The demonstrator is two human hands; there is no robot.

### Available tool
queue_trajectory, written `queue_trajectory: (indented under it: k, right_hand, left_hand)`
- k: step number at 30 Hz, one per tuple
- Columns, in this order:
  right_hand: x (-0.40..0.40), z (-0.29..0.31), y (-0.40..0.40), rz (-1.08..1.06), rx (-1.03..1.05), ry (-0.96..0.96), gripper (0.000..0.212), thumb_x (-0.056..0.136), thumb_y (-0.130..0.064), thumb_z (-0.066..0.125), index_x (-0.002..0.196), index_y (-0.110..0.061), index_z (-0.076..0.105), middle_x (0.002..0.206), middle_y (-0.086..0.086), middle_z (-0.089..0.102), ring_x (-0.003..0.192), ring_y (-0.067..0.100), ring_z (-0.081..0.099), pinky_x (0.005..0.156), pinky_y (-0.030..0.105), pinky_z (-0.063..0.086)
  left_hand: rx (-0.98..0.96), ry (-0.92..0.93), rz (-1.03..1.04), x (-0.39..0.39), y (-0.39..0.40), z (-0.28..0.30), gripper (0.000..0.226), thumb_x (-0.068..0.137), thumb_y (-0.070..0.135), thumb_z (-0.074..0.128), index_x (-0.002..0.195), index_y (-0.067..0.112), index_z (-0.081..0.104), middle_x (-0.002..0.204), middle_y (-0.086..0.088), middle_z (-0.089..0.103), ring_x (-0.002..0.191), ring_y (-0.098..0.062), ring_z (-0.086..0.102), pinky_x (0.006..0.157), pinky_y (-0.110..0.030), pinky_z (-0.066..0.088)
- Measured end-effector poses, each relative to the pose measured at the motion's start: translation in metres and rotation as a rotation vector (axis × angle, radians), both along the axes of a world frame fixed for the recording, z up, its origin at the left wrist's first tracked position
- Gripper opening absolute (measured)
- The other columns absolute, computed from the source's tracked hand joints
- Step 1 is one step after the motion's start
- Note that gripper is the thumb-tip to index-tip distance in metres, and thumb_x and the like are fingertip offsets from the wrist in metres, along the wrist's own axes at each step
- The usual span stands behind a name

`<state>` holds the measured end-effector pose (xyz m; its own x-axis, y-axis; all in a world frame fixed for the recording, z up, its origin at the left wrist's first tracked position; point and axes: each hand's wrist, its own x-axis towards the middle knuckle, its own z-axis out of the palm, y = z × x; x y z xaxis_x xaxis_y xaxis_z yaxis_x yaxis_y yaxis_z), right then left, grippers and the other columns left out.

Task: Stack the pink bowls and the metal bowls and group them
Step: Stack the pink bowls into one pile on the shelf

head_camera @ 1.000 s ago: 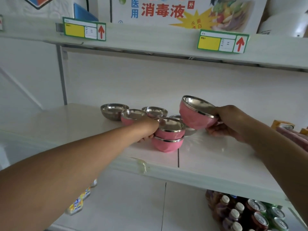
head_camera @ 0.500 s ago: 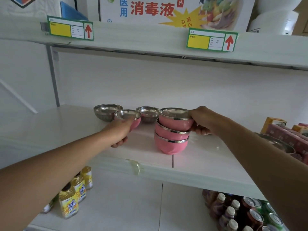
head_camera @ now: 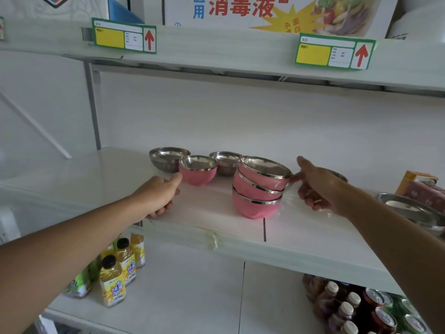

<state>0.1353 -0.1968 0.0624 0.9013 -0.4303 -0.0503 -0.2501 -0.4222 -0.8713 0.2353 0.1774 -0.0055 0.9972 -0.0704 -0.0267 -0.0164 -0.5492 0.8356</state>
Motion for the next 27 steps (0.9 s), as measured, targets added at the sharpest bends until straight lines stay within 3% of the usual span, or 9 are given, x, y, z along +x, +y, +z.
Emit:
queue_trajectory:
  k: [4, 9, 12, 15, 17, 19, 23, 27]
  right_hand:
    - [-0.012, -0.029, -0.029, -0.056, -0.004, 0.041, 0.066, 0.109, -0.065, 0.044, 0.108, -0.009, 0.077, 0.057, 0.008, 0.063, 0.038, 0.02, 0.051, 0.044, 0.021, 0.039]
    - [-0.025, -0.055, -0.034, -0.045, -0.04, 0.084, 0.039, 0.113, -0.041, 0.054, 0.117, -0.008, 0.073, 0.067, 0.014, 0.072, 0.041, 0.022, 0.056, 0.043, 0.022, 0.041]
    - [-0.026, -0.054, -0.028, -0.015, -0.181, 0.025, 0.022, 0.111, -0.029, 0.059, 0.113, -0.012, 0.073, 0.079, 0.016, 0.077, 0.046, 0.021, 0.06, 0.04, 0.024, 0.045]
    - [-0.028, -0.052, -0.027, 0.062, -0.475, -0.013, 0.016, 0.108, -0.022, 0.063, 0.102, -0.013, 0.076, 0.08, 0.011, 0.081, 0.047, 0.016, 0.065, 0.038, 0.024, 0.048]
    - [-0.028, -0.051, -0.029, 0.096, -0.595, -0.021, 0.019, 0.105, -0.021, 0.064, 0.095, -0.013, 0.078, 0.076, 0.008, 0.081, 0.048, 0.014, 0.067, 0.038, 0.019, 0.046]
    - [-0.025, -0.05, -0.032, 0.118, -0.601, -0.028, 0.02, 0.103, -0.02, 0.065, 0.092, -0.013, 0.08, 0.074, 0.006, 0.08, 0.048, 0.013, 0.066, 0.037, 0.015, 0.043]
    - [-0.018, -0.05, -0.041, 0.144, -0.607, -0.047, 0.02, 0.101, -0.023, 0.066, 0.092, -0.015, 0.082, 0.07, -0.002, 0.075, 0.05, 0.008, 0.061, 0.042, 0.015, 0.041]
    - [-0.014, -0.051, -0.053, 0.144, -0.604, -0.076, 0.02, 0.098, -0.025, 0.068, 0.086, -0.022, 0.083, 0.062, -0.004, 0.074, 0.045, 0.003, 0.061, 0.041, 0.013, 0.04]
  left_hand:
    - [0.0, 0.038, -0.016, 0.006, 0.004, -0.002, 0.06, 0.107, 0.069, 0.04, 0.118, 0.018, 0.071, 0.045, 0.007, 0.06, 0.031, -0.008, 0.045, 0.036, -0.02, 0.035]
    - [0.011, 0.095, -0.022, 0.032, 0.001, 0.019, 0.069, 0.105, 0.078, 0.032, 0.131, 0.017, 0.054, 0.054, -0.002, 0.072, 0.038, -0.012, 0.057, 0.039, -0.023, 0.047]
    - [0.025, 0.096, 0.053, 0.054, -0.009, 0.025, 0.082, 0.102, 0.081, 0.035, 0.117, 0.005, 0.062, 0.061, -0.01, 0.074, 0.038, -0.018, 0.061, 0.039, -0.024, 0.048]
    - [0.025, 0.087, 0.116, 0.075, -0.023, 0.023, 0.082, 0.099, 0.081, 0.037, 0.103, 0.004, 0.067, 0.074, -0.014, 0.071, 0.04, -0.022, 0.059, 0.044, -0.023, 0.042]
    - [0.028, 0.151, 0.118, 0.083, -0.032, 0.021, 0.081, 0.098, 0.08, 0.034, 0.09, 0.005, 0.065, 0.068, -0.016, 0.067, 0.046, -0.022, 0.052, 0.053, -0.027, 0.033]
    - [0.019, 0.202, 0.126, 0.089, -0.04, 0.016, 0.081, 0.1, 0.079, 0.031, 0.086, 0.005, 0.061, 0.054, -0.014, 0.061, 0.041, -0.02, 0.047, 0.051, -0.025, 0.028]
    - [-0.083, 0.237, 0.13, 0.096, -0.055, 0.012, 0.066, 0.107, 0.065, 0.039, 0.107, 0.003, 0.063, 0.048, -0.011, 0.06, 0.028, -0.018, 0.051, 0.034, -0.014, 0.034]
    - [-0.164, 0.216, 0.107, 0.093, -0.06, 0.021, 0.038, 0.108, 0.045, 0.052, 0.106, 0.009, 0.065, 0.047, -0.004, 0.061, 0.03, -0.014, 0.054, 0.029, -0.016, 0.037]
